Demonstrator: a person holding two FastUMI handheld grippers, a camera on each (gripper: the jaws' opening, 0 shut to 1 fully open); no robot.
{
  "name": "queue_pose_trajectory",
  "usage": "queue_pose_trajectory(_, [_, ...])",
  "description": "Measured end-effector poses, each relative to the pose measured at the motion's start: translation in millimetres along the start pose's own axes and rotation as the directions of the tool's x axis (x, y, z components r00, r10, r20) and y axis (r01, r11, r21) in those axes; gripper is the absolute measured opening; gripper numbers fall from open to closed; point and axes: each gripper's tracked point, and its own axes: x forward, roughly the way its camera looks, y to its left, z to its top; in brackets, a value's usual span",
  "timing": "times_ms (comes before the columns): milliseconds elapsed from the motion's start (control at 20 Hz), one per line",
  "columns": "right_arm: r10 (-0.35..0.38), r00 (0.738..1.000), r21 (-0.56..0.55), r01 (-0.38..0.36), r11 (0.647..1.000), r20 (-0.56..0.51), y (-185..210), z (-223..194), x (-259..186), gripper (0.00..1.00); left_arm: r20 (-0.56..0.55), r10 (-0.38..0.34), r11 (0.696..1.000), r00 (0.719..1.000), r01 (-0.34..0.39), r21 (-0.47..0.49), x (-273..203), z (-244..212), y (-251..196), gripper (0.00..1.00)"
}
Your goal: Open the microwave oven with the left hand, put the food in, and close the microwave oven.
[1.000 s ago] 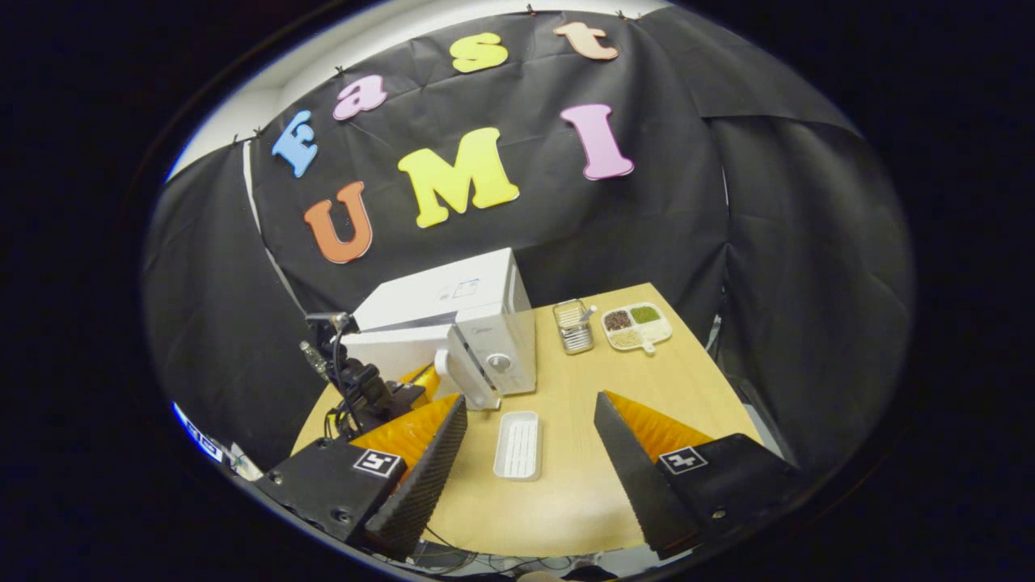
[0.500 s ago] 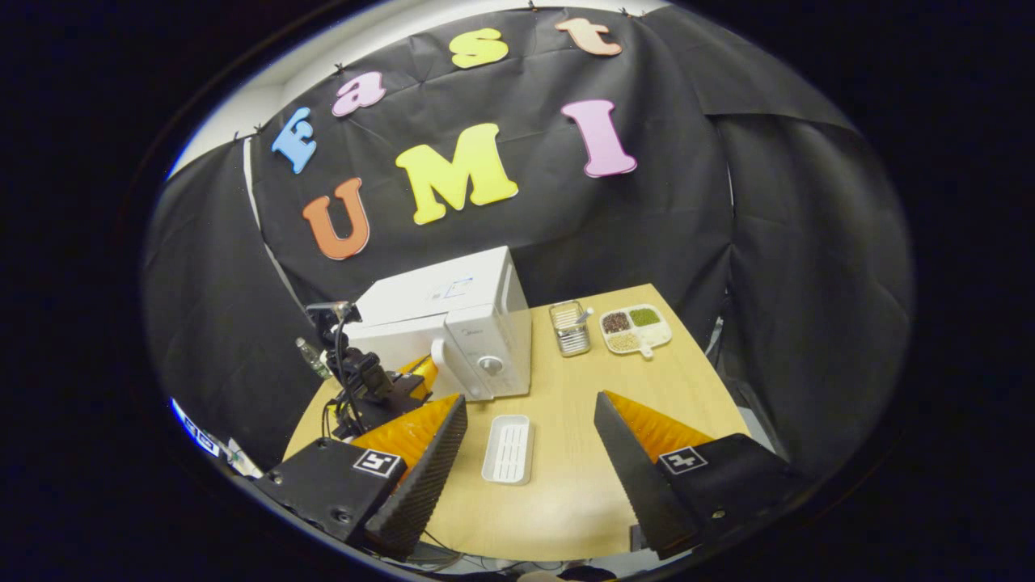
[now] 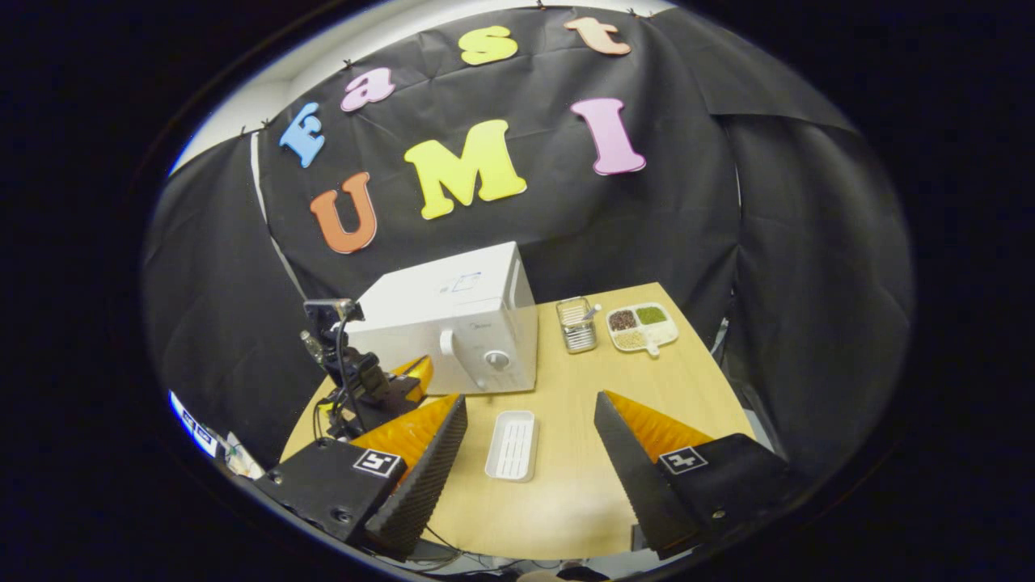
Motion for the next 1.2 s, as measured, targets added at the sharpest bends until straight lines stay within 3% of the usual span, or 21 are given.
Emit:
queue_pose_trajectory(100, [-0.025, 0.999, -0.064, 0.028, 0.998, 0.033, -3, 3, -4, 1.0, 0.02, 0.039, 0.999, 0.999, -0.039, 0.012, -18, 3, 12, 0.96])
queue_pose_trajectory(150, [-0.032, 0.998, -0.086, 0.036, 0.996, 0.045, -2, 3, -5, 1.0, 0.029, 0.041, 0.999, 0.999, -0.041, 0.011, -23, 6, 14, 0.96])
queue_pose_trajectory(200, [-0.04, 0.998, -0.089, 0.044, 0.995, 0.05, -2, 1, -6, 1.0, 0.024, 0.037, 0.999, 0.999, -0.037, -0.002, -32, 6, 15, 0.89])
queue_pose_trajectory(250, [-0.043, 0.997, -0.077, 0.047, 0.996, 0.06, -1, -2, -8, 1.0, 0.021, 0.027, 1.0, 0.999, -0.027, -0.011, -44, 7, 16, 0.96])
queue_pose_trajectory(450, [-0.064, 0.993, -0.036, 0.068, 0.997, 0.102, 13, -2, -28, 1.0, 0.055, -0.002, 1.0, 0.998, 0.003, -0.005, -99, 35, 28, 0.96])
queue_pose_trajectory(500, [-0.066, 0.991, -0.038, 0.071, 0.997, 0.116, 18, 0, -35, 0.9, 0.071, 0.012, 1.0, 0.997, -0.011, -0.006, -114, 45, 38, 0.96])
queue_pose_trajectory(550, [-0.067, 0.988, -0.038, 0.073, 0.997, 0.137, 25, 4, -41, 1.0, 0.087, 0.003, 1.0, 0.996, -0.002, -0.015, -131, 57, 43, 0.95])
queue_pose_trajectory(600, [-0.073, 0.985, -0.038, 0.08, 0.996, 0.157, 30, 8, -48, 0.9, 0.107, -0.003, 1.0, 0.994, 0.006, -0.031, -148, 71, 50, 0.95])
queue_pose_trajectory(650, [-0.076, 0.98, -0.047, 0.086, 0.995, 0.182, 36, 13, -55, 0.9, 0.134, -0.02, 0.999, 0.991, 0.026, -0.046, -164, 85, 56, 0.96])
queue_pose_trajectory(700, [-0.081, 0.975, -0.059, 0.095, 0.994, 0.208, 42, 20, -63, 1.0, 0.154, -0.02, 0.998, 0.988, 0.028, -0.055, -181, 97, 64, 0.95])
queue_pose_trajectory(750, [-0.083, 0.97, -0.072, 0.102, 0.992, 0.23, 49, 24, -68, 1.0, 0.178, -0.02, 0.998, 0.984, 0.03, -0.056, -199, 110, 74, 0.95])
queue_pose_trajectory(800, [-0.084, 0.964, -0.082, 0.107, 0.991, 0.252, 56, 29, -74, 0.9, 0.194, -0.005, 0.999, 0.981, 0.015, -0.049, -214, 120, 87, 0.96])
queue_pose_trajectory(850, [-0.082, 0.96, -0.089, 0.109, 0.99, 0.267, 64, 34, -77, 1.0, 0.206, 0.012, 0.999, 0.978, -0.004, -0.039, -226, 127, 101, 0.95])
queue_pose_trajectory(900, [-0.073, 0.959, -0.093, 0.102, 0.99, 0.275, 73, 37, -81, 0.9, 0.215, 0.018, 0.999, 0.976, -0.01, -0.039, -238, 134, 112, 0.95])
queue_pose_trajectory(950, [-0.06, 0.956, -0.094, 0.091, 0.991, 0.286, 84, 39, -83, 1.0, 0.216, 0.021, 0.999, 0.976, -0.01, -0.051, -251, 138, 118, 0.95])
queue_pose_trajectory(1000, [-0.053, 0.953, -0.1, 0.087, 0.991, 0.297, 93, 44, -87, 1.0, 0.213, 0.02, 0.998, 0.977, -0.005, -0.069, -261, 140, 125, 0.95])
queue_pose_trajectory(1050, [-0.049, 0.949, -0.109, 0.087, 0.99, 0.311, 99, 47, -90, 0.91, 0.21, 0.024, 0.996, 0.977, -0.006, -0.089, -271, 143, 132, 0.95])
queue_pose_trajectory(1100, [-0.045, 0.945, -0.117, 0.087, 0.989, 0.325, 107, 51, -93, 1.0, 0.209, 0.03, 0.994, 0.977, -0.007, -0.106, -278, 147, 138, 0.95])
queue_pose_trajectory(1200, [-0.028, 0.939, -0.121, 0.074, 0.99, 0.342, 122, 55, -99, 1.0, 0.199, 0.057, 0.991, 0.978, -0.031, -0.131, -290, 148, 151, 0.95])
